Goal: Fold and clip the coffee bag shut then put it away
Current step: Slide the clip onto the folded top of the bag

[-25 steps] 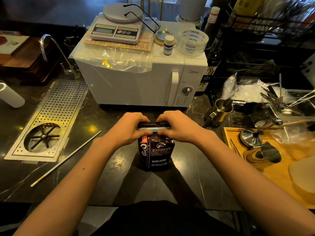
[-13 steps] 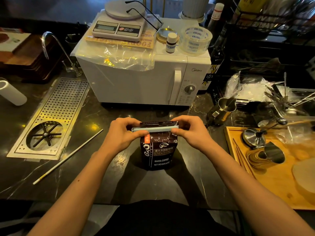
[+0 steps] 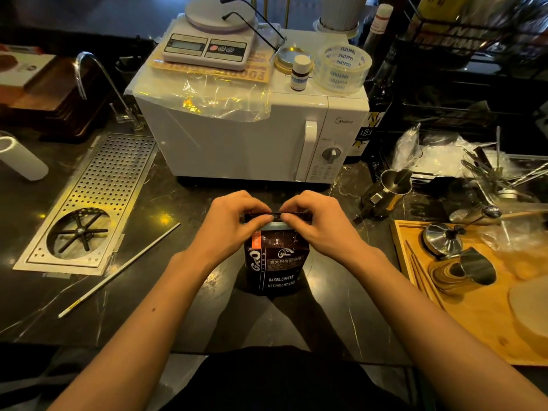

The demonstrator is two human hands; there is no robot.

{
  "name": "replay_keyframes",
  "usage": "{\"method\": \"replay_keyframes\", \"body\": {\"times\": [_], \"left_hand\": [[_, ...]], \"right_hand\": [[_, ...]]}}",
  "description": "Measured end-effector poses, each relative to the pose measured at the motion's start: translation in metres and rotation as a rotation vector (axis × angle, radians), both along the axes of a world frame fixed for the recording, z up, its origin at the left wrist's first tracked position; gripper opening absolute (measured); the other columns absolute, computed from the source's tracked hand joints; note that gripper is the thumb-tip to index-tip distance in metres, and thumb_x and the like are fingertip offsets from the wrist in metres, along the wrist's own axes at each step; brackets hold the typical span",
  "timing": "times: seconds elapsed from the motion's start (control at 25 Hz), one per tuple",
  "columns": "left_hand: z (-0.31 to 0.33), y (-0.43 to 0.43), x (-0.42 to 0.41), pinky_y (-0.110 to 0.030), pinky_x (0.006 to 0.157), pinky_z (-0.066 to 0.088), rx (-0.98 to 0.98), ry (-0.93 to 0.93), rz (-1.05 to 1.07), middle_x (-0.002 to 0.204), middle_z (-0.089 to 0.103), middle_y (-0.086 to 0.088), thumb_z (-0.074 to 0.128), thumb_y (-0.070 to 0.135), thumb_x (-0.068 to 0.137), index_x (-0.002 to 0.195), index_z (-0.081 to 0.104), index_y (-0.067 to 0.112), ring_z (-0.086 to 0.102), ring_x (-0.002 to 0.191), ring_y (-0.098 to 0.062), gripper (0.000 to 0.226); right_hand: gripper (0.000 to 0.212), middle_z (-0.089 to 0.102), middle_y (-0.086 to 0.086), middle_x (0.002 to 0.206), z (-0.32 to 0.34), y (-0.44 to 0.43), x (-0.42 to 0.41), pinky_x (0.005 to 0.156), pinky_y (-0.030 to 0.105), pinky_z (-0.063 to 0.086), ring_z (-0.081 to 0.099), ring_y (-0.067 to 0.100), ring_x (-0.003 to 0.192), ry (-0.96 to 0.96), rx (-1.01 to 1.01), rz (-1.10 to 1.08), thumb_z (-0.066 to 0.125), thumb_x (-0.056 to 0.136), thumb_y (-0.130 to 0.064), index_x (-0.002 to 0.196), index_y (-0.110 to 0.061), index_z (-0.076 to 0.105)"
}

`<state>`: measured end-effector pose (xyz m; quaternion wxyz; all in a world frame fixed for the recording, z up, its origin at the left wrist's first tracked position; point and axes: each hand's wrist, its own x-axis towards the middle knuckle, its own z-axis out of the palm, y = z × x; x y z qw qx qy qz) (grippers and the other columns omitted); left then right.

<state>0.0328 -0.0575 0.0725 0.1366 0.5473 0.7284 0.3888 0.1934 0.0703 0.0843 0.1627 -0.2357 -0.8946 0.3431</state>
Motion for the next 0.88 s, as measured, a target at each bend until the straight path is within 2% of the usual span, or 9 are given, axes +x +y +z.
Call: {"method": "replay_keyframes", "body": {"times": [0.08,0.16,0.32,0.48,0.6,0.76,0.88], "left_hand": [[0.002,0.004,-0.001,-0.022,0.068,0.049,0.005,0.054,-0.028,0.082,0.065,0.004,0.072,0.024,0.083,0.089,0.074,0.017,0.061,0.078,-0.007,0.009],[0.001,0.007,-0.001,-0.024,0.065,0.049,0.004,0.107,-0.049,0.079,0.065,0.003,0.072,0.023,0.083,0.085,0.074,0.016,0.061,0.073,-0.009,0.007],[0.001,0.005,-0.003,-0.016,0.065,0.046,0.014,0.093,-0.059,0.078,0.065,0.005,0.074,0.023,0.082,0.084,0.074,0.016,0.061,0.073,-0.006,0.008],[-0.001,-0.004,-0.009,-0.015,0.067,0.049,0.021,0.000,-0.004,0.079,0.069,0.004,0.077,0.021,0.079,0.084,0.075,0.016,0.063,0.076,-0.005,0.007],[-0.003,-0.004,-0.005,-0.018,0.067,0.051,0.021,-0.047,0.020,0.078,0.071,0.003,0.077,0.019,0.079,0.084,0.075,0.016,0.064,0.076,-0.008,0.006],[-0.008,-0.010,-0.006,-0.017,0.070,0.052,0.027,-0.141,0.087,0.083,0.070,0.007,0.076,0.022,0.080,0.086,0.075,0.018,0.065,0.080,-0.008,0.007],[-0.013,-0.016,-0.007,-0.028,0.071,0.055,0.035,-0.206,0.130,0.082,0.071,0.004,0.074,0.019,0.081,0.083,0.075,0.016,0.066,0.080,-0.013,0.003]], "right_hand": [[0.005,0.063,-0.003,0.087,0.000,0.000,-0.007,0.074,0.042,0.053,0.060,0.014,0.085,-0.028,0.095,0.025,0.064,0.087,-0.024,0.090,-0.021,0.068],[0.003,0.061,-0.004,0.084,-0.003,-0.002,-0.010,0.071,0.040,0.050,0.058,0.016,0.084,-0.061,0.169,-0.005,0.063,0.086,-0.023,0.086,-0.021,0.065],[0.003,0.062,-0.005,0.079,-0.008,-0.006,-0.009,0.069,0.038,0.051,0.059,0.014,0.078,0.017,0.086,-0.074,0.065,0.084,-0.021,0.083,-0.020,0.068],[0.006,0.070,-0.005,0.081,-0.007,0.003,0.002,0.074,0.021,0.050,0.063,0.005,0.079,0.023,-0.113,-0.120,0.068,0.086,-0.018,0.085,-0.017,0.074],[0.006,0.068,-0.006,0.077,-0.009,0.000,0.005,0.069,0.012,0.044,0.060,0.002,0.075,0.033,-0.129,-0.193,0.069,0.085,-0.015,0.080,-0.016,0.074],[0.005,0.073,-0.002,0.082,-0.010,0.003,0.010,0.073,0.022,0.053,0.065,0.009,0.080,0.048,-0.220,-0.186,0.071,0.085,-0.019,0.085,-0.016,0.075],[0.007,0.072,0.004,0.080,-0.014,0.004,0.019,0.074,0.030,0.055,0.067,0.016,0.077,0.111,-0.371,-0.238,0.072,0.085,-0.020,0.082,-0.014,0.074]]}}
